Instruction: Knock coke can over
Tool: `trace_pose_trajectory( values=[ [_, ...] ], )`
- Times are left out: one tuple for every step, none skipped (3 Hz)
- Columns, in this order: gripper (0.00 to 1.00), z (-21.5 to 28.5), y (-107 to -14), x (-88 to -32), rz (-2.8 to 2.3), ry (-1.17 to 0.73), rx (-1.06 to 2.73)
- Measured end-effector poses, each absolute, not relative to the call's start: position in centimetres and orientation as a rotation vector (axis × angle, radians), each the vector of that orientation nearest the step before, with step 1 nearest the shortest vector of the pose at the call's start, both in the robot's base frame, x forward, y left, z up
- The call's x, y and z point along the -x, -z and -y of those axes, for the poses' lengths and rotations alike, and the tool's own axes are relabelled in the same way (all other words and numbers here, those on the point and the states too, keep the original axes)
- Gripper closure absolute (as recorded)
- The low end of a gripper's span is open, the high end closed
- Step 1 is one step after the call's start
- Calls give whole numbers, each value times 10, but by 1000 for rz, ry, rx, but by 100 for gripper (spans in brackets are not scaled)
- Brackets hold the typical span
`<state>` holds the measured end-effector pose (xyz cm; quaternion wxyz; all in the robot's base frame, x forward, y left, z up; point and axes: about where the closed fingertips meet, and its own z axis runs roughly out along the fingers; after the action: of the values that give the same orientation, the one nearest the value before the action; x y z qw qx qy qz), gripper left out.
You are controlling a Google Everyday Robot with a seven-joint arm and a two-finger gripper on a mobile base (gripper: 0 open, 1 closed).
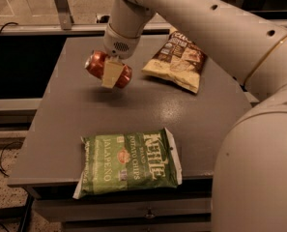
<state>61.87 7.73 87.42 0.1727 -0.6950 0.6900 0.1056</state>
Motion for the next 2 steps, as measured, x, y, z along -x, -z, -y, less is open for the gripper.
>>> trace_pose_trajectory(
  values=[
    [69,-91,-860,-607,-1945,-337,2054],
    [44,-102,-850,-598,-1928,-365,2108]
  ],
)
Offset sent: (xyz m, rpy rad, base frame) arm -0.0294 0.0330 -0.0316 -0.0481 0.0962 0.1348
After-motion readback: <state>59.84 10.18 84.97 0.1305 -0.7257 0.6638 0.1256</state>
